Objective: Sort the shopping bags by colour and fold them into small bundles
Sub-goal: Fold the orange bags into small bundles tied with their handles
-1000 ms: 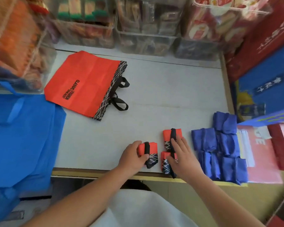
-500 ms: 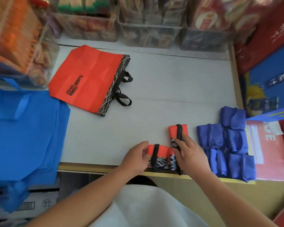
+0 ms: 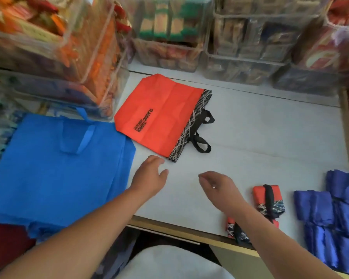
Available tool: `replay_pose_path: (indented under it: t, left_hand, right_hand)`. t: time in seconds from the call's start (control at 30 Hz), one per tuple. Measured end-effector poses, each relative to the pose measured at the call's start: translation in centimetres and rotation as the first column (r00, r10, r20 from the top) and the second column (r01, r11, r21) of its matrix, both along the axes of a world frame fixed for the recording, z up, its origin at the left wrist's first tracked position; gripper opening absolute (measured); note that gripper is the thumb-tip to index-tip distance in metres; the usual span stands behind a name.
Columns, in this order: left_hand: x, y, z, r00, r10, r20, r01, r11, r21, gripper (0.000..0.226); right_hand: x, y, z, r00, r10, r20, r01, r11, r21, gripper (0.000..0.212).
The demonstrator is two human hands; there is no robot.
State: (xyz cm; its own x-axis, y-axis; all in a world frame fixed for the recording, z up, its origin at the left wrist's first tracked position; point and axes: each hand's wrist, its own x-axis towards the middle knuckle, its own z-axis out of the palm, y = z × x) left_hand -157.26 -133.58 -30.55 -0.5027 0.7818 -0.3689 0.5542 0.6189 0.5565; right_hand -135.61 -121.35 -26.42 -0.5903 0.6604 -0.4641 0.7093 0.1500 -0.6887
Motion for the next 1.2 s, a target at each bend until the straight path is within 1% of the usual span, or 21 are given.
replay_pose_path:
  t: [0.07, 0.1, 0.2, 0.27, 0.37, 0.43, 0.5, 0.53, 0.6, 0.63, 0.67, 0.73, 0.77, 0.83, 0.87, 0.93, 0.97, 1.0, 1.03, 1.1, 1.2]
  left_hand:
    - [-2.7, 1.2, -0.4, 0.995, -0.046, -0.088, 0.048, 0.999, 0.017, 0.045]
    - [-3.5, 2.1, -0.7, 0.993, -0.078, -0.094, 0.08, 0.997, 0.02, 0.05]
    - [-4.6, 4.5, -2.1, 0.981, -0.188, -0.049, 0.188, 0.982, -0.003, 0.071]
    - [-4.7, 5.2, -3.3, 0.968, -0.227, -0.107, 0.226, 0.974, -0.019, 0.073]
    - [-4.1, 5.9, -4.4, 0.944, -0.207, -0.258, 0.219, 0.975, 0.021, 0.059]
    - [-3.5, 6.2, -4.8, 0.919, -0.207, -0.337, 0.26, 0.958, 0.119, 0.038]
    - [-3.6, 6.6, -4.8, 0.901, -0.232, -0.367, 0.321, 0.925, 0.203, 0.022]
    - [-3.9, 6.8, -4.5, 0.912, -0.239, -0.334, 0.318, 0.925, 0.206, 0.021]
    - [-4.7, 7.3, -3.1, 0.95, -0.211, -0.231, 0.249, 0.957, 0.15, 0.024]
    - [-4.9, 7.6, -2.1, 0.959, -0.177, -0.221, 0.215, 0.963, 0.162, 0.026]
    - [-5.0, 7.8, -0.9, 0.965, -0.141, -0.222, 0.187, 0.961, 0.204, 0.027]
    - [-4.1, 8.1, 2.6, 0.985, -0.081, -0.156, 0.123, 0.95, 0.287, 0.032]
    - [-3.2, 8.2, 4.3, 0.993, -0.063, -0.097, 0.091, 0.944, 0.318, 0.034]
    - [-1.0, 8.2, 6.9, 0.998, -0.028, 0.06, 0.006, 0.937, 0.349, 0.035]
    - [0.0, 8.1, 7.6, 0.985, -0.013, 0.174, -0.048, 0.938, 0.344, 0.033]
    - [1.7, 7.9, 9.2, 0.901, -0.046, 0.432, -0.114, 0.935, 0.337, 0.028]
    - [2.4, 7.6, 9.6, 0.845, -0.083, 0.529, -0.119, 0.934, 0.337, 0.024]
    - [2.8, 7.0, 9.5, 0.81, -0.114, 0.575, -0.104, 0.937, 0.332, 0.019]
    - [2.9, 6.4, 9.1, 0.815, -0.135, 0.564, -0.071, 0.942, 0.328, 0.022]
    - [2.7, 4.9, 7.9, 0.883, -0.144, 0.446, 0.007, 0.955, 0.296, 0.04]
    - [1.9, 2.3, 5.9, 0.957, -0.143, 0.254, 0.082, 0.968, 0.236, 0.044]
  right_hand:
    - [-2.6, 0.0, -0.4, 0.999, -0.033, -0.003, 0.033, 0.999, -0.038, 0.02]
    - [-3.5, 0.0, -0.6, 0.999, -0.054, -0.002, 0.054, 0.997, -0.057, 0.02]
    - [-5.0, 0.2, -1.0, 0.993, -0.119, 0.002, 0.118, 0.99, -0.072, 0.017]
    - [-5.3, 0.1, -1.0, 0.989, -0.15, 0.014, 0.15, 0.986, -0.068, 0.014]
    - [-5.4, 0.0, -0.9, 0.98, -0.196, 0.03, 0.197, 0.977, -0.078, 0.013]
    - [-5.5, -0.1, -1.0, 0.973, -0.227, 0.034, 0.229, 0.97, -0.081, 0.013]
    - [-5.8, 0.0, -1.0, 0.958, -0.284, 0.026, 0.286, 0.953, -0.098, 0.012]
    - [-5.9, -0.1, -0.9, 0.951, -0.309, 0.021, 0.309, 0.945, -0.104, 0.011]
    - [-6.4, -0.2, -0.4, 0.938, -0.345, 0.003, 0.344, 0.934, -0.095, 0.013]
    - [-6.6, -0.2, 0.0, 0.932, -0.363, -0.008, 0.361, 0.928, -0.097, 0.017]
    - [-7.0, -0.3, 0.6, 0.925, -0.379, -0.022, 0.374, 0.92, -0.116, 0.022]
    - [-7.8, -0.4, 2.1, 0.91, -0.405, -0.089, 0.384, 0.904, -0.187, 0.037]
    - [-8.1, -0.4, 2.8, 0.898, -0.417, -0.14, 0.383, 0.898, -0.217, 0.042]
    - [-8.1, -0.6, 4.0, 0.862, -0.441, -0.25, 0.383, 0.89, -0.248, 0.045]
    - [-8.0, -0.7, 4.3, 0.847, -0.445, -0.289, 0.389, 0.891, -0.232, 0.044]
    - [-7.1, -0.8, 5.0, 0.823, -0.456, -0.338, 0.428, 0.89, -0.158, 0.036]
    - [-6.4, -0.7, 5.3, 0.802, -0.479, -0.356, 0.46, 0.876, -0.143, 0.031]
    - [-5.6, -0.5, 5.3, 0.777, -0.514, -0.364, 0.497, 0.855, -0.147, 0.027]
    - [-4.9, -0.1, 5.3, 0.76, -0.544, -0.355, 0.532, 0.835, -0.141, 0.026]
    - [-3.8, 1.3, 4.7, 0.756, -0.575, -0.313, 0.573, 0.812, -0.107, 0.023]
    - [-3.5, 4.2, 3.4, 0.784, -0.569, -0.246, 0.571, 0.818, -0.072, 0.016]
